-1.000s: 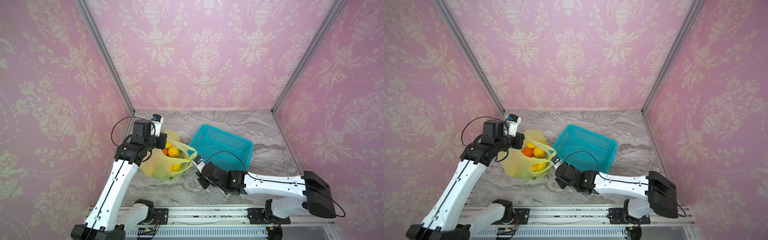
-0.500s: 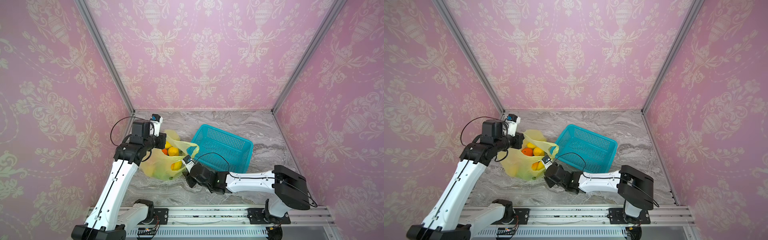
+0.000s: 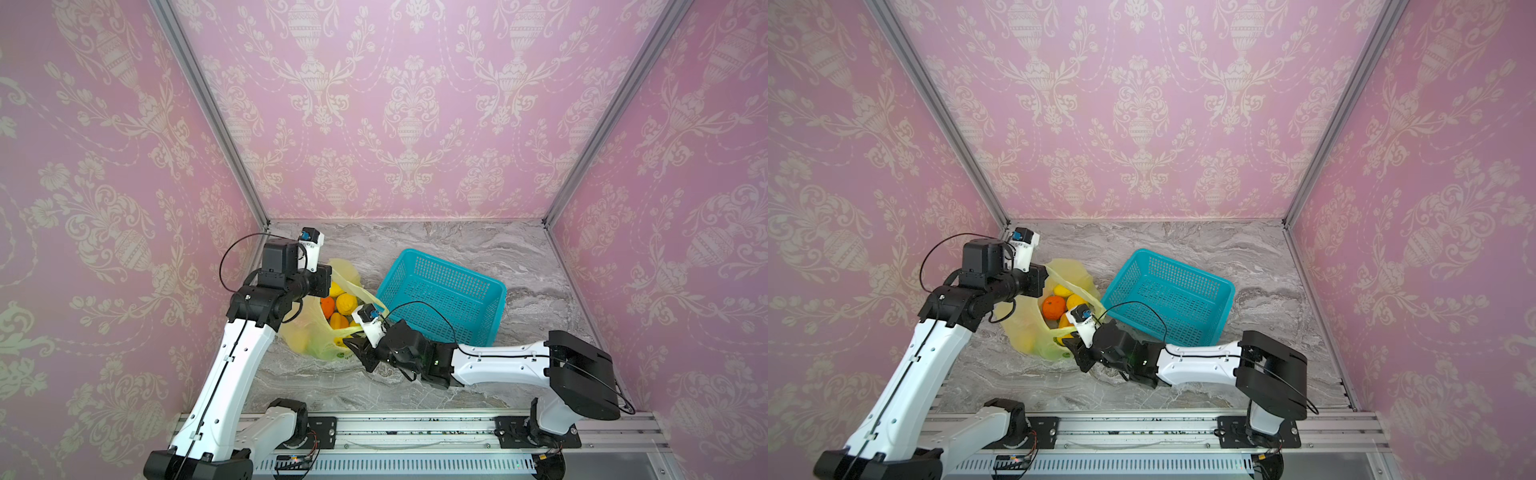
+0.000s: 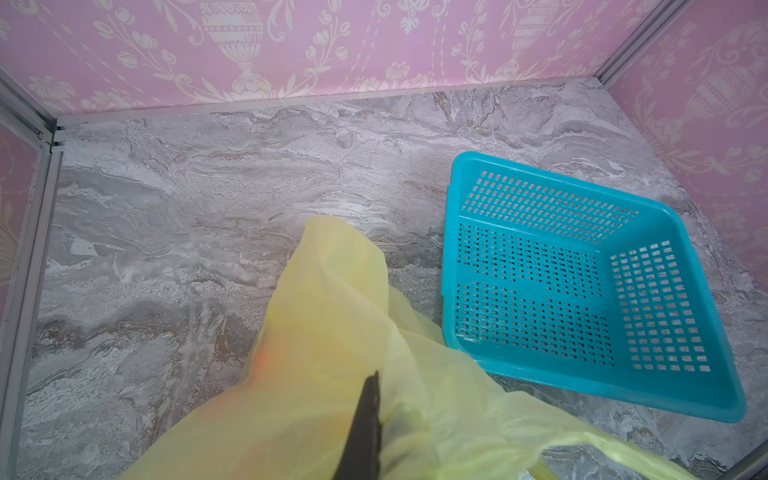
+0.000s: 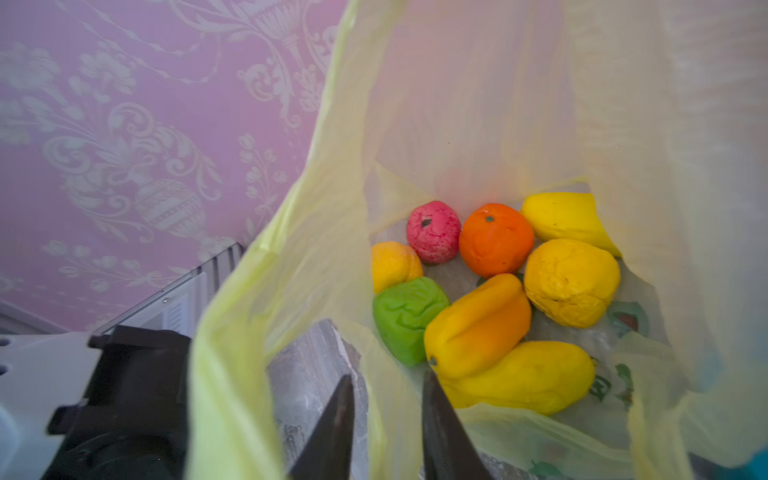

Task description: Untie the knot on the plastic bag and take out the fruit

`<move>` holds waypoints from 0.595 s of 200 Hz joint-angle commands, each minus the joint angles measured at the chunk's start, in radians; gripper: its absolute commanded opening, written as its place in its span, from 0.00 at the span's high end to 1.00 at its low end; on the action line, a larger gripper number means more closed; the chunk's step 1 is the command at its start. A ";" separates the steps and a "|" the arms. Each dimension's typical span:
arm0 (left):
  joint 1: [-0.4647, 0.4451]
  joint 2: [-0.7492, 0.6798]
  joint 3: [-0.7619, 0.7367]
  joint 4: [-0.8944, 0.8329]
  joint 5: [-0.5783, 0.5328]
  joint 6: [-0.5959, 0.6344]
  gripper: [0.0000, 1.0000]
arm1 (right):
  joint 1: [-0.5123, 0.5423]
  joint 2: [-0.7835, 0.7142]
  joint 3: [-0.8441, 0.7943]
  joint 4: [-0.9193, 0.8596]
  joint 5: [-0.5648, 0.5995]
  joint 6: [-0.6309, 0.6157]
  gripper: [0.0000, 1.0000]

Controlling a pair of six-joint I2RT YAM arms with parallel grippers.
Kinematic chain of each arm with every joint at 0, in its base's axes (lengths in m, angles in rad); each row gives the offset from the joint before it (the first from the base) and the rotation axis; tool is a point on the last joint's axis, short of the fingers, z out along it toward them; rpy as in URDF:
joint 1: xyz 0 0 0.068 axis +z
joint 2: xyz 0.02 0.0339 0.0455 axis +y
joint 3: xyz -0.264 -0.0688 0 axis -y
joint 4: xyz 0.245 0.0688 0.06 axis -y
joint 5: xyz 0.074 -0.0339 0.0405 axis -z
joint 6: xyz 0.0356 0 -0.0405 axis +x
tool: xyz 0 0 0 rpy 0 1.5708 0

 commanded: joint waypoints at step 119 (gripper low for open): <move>0.021 -0.009 -0.013 0.013 0.026 -0.019 1.00 | 0.111 -0.247 -0.139 -0.168 0.286 -0.249 0.37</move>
